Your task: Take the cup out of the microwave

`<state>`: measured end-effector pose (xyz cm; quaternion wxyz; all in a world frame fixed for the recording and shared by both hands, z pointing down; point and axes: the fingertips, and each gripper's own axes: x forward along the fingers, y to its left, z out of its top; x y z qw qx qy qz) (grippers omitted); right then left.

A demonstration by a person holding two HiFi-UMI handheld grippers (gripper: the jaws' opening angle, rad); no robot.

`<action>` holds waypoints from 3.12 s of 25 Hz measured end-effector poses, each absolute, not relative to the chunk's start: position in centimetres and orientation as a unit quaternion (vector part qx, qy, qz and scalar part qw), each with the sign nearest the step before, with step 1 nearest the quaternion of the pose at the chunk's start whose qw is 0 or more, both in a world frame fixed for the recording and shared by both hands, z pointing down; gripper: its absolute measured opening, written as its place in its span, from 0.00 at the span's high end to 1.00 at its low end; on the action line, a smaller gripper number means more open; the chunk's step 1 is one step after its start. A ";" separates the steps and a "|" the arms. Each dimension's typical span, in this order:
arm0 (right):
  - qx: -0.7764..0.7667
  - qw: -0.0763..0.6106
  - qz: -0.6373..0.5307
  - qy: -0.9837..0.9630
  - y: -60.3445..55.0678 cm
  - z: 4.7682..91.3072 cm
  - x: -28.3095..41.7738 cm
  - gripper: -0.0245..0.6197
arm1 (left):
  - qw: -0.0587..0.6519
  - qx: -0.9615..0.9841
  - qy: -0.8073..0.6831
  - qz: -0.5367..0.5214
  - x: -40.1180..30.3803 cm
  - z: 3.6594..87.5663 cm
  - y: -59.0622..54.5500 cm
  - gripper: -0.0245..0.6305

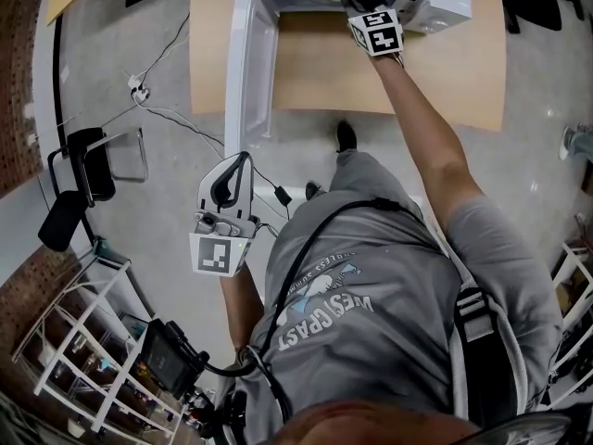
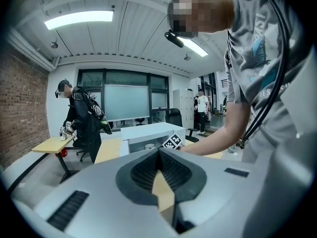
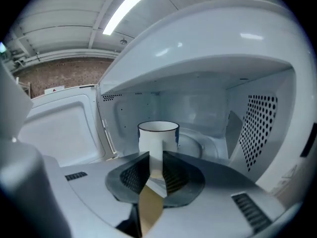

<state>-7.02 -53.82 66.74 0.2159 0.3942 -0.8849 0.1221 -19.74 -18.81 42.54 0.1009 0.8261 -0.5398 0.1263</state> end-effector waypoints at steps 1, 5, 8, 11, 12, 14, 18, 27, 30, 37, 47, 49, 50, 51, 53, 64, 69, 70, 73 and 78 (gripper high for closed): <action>0.392 0.213 0.121 -0.887 -53.4 66.7 -6.9 0.86 | 0.101 0.826 -0.539 0.127 -19.7 42.6 -18.7 0.90; 0.384 0.203 0.112 -0.894 -51.9 65.9 -6.6 0.86 | 0.101 0.828 -0.537 0.126 -19.4 42.6 -18.1 0.90; 0.381 0.203 0.109 -0.895 -50.8 65.3 -6.2 0.86 | 0.099 0.829 -0.536 0.124 -19.3 42.5 -17.5 0.90; 0.382 0.202 0.108 -0.895 -49.9 64.7 -5.7 0.86 | 0.094 0.831 -0.535 0.120 -19.1 42.2 -16.9 0.90; 0.382 0.202 0.108 -0.895 -49.5 64.4 -5.6 0.86 | 0.092 0.832 -0.534 0.118 -19.1 42.0 -16.6 0.90; 0.382 0.203 0.107 -0.895 -48.8 63.8 -5.4 0.86 | 0.089 0.834 -0.533 0.115 -19.1 41.5 -16.0 0.90; 0.381 0.204 0.104 -0.896 -47.1 62.8 -5.1 0.86 | 0.085 0.836 -0.531 0.114 -19.2 41.0 -14.7 0.90; 0.387 0.191 0.097 -0.897 -42.8 60.2 -4.7 0.86 | 0.072 0.839 -0.529 0.103 -19.7 40.1 -11.3 0.90; 0.390 0.186 0.093 -0.897 -41.1 58.9 -4.7 0.86 | 0.067 0.841 -0.528 0.098 -20.2 39.7 -10.0 0.90; 0.396 0.175 0.080 -0.898 -37.0 55.6 -4.5 0.86 | 0.053 0.847 -0.523 0.083 -20.9 39.0 -7.1 0.90; 0.390 0.152 0.060 -0.906 -29.8 49.8 -4.5 0.86 | 0.025 0.850 -0.521 0.066 -22.2 37.3 -1.4 0.90; 0.385 0.145 0.057 -0.910 -28.6 49.0 -4.3 0.86 | 0.005 0.855 -0.515 0.069 -22.1 37.4 -0.6 0.90; 0.383 0.142 0.055 -0.911 -28.4 48.4 -4.4 0.86 | -0.005 0.857 -0.510 0.073 -22.1 37.3 -0.6 0.90; 0.380 0.139 0.053 -0.913 -28.5 47.4 -4.5 0.86 | -0.013 0.859 -0.505 0.082 -22.2 37.1 -0.9 0.90; 0.377 0.137 0.048 -0.915 -28.2 43.7 -4.7 0.86 | -0.016 0.862 -0.495 0.104 -22.5 35.4 -1.0 0.90; 0.372 0.102 0.018 -0.922 -10.9 34.9 -4.7 0.86 | -0.086 0.873 -0.468 0.110 -23.3 30.8 11.9 0.90; 0.380 0.088 -0.002 -0.921 -6.4 32.2 -4.2 0.86 | -0.110 0.883 -0.444 0.107 -24.1 30.7 13.8 0.90; 0.381 0.086 -0.005 -0.921 -5.6 32.0 -4.2 0.86 | -0.116 0.885 -0.438 0.107 -24.3 31.0 14.1 0.90; 0.387 0.076 -0.016 -0.919 -2.3 30.9 -3.0 0.86 | -0.139 0.893 -0.413 0.110 -23.7 31.7 15.5 0.90; 0.404 0.060 -0.022 -0.913 1.9 30.0 -0.3 0.86 | -0.171 0.904 -0.378 0.104 -22.3 32.8 16.9 0.90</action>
